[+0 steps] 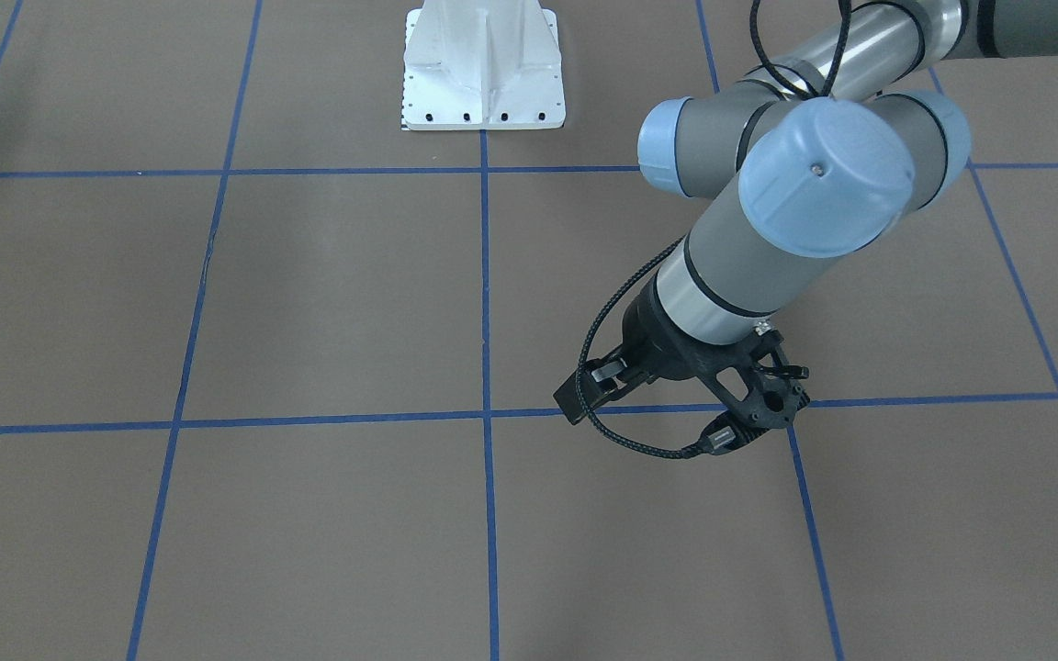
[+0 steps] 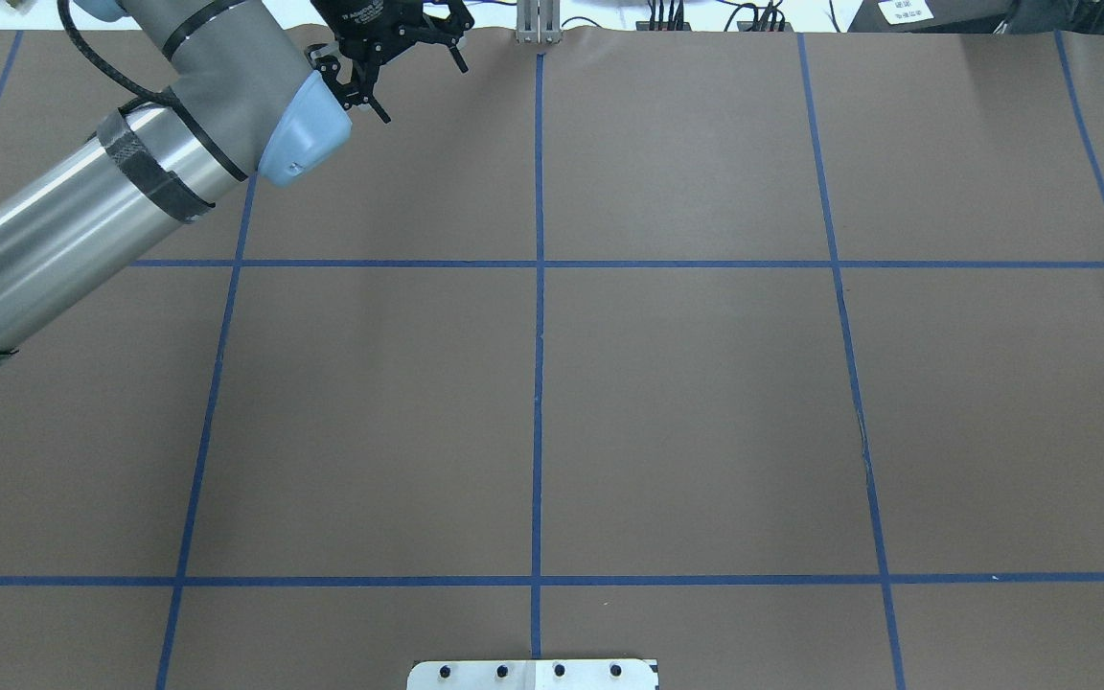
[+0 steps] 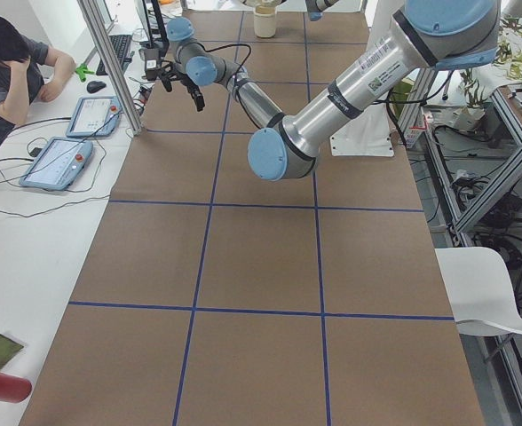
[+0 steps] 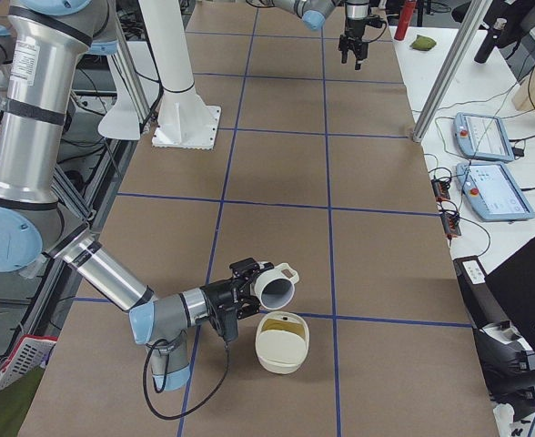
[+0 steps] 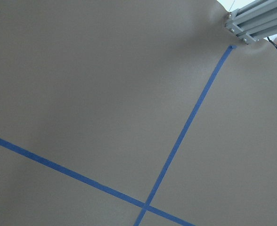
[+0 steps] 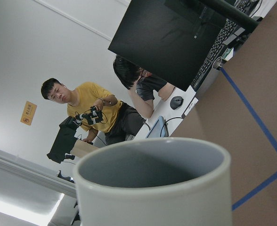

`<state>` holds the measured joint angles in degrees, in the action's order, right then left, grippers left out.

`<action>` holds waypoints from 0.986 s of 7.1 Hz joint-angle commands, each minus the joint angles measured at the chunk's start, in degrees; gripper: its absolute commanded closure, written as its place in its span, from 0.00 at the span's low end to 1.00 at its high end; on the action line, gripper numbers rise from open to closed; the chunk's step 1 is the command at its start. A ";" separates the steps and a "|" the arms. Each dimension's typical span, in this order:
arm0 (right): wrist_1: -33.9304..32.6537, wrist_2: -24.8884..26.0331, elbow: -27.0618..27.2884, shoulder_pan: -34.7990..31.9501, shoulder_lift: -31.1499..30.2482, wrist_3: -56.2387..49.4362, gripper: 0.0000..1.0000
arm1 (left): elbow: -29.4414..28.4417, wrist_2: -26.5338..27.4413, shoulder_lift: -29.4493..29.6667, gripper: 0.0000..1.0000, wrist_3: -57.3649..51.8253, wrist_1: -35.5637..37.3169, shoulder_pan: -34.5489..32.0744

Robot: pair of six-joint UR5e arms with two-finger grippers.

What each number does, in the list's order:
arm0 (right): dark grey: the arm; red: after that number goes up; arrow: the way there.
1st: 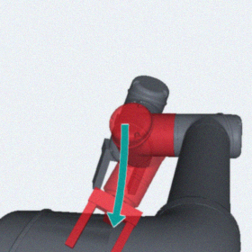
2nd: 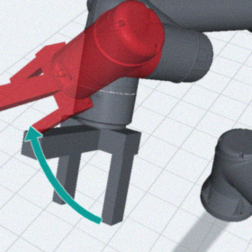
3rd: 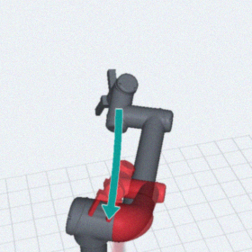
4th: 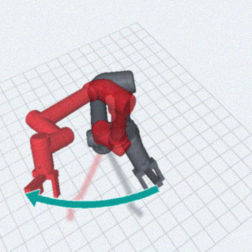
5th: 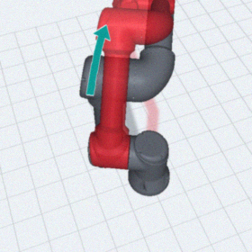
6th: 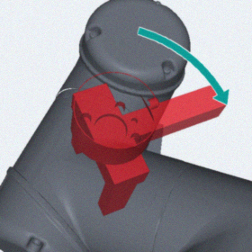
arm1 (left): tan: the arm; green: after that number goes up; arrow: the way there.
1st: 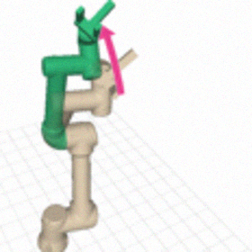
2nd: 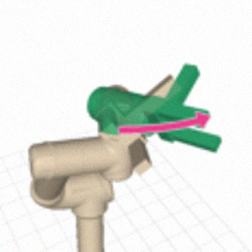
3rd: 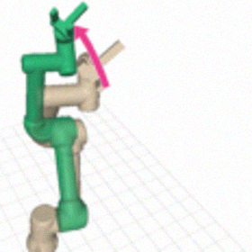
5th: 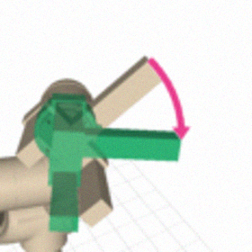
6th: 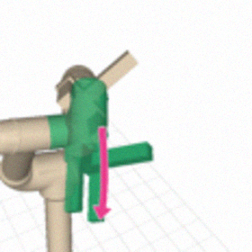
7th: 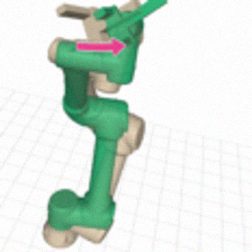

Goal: Left arm hands cup to right arm to dump lemon

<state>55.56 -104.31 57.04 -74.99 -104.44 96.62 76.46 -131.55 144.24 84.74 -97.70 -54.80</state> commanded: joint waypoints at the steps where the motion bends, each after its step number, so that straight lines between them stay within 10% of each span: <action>1: -6.91 -0.71 4.87 -0.16 -0.85 -10.56 0.93 | -0.09 0.07 -0.19 0.00 -0.19 0.05 0.40; 7: -59.59 -9.16 35.49 -6.31 7.01 -33.28 0.95 | 0.26 0.42 -3.97 0.00 -6.52 -5.04 0.31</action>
<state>7.66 -113.56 88.75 -81.13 -101.54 69.93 76.66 -131.15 140.83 78.63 -101.53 -54.42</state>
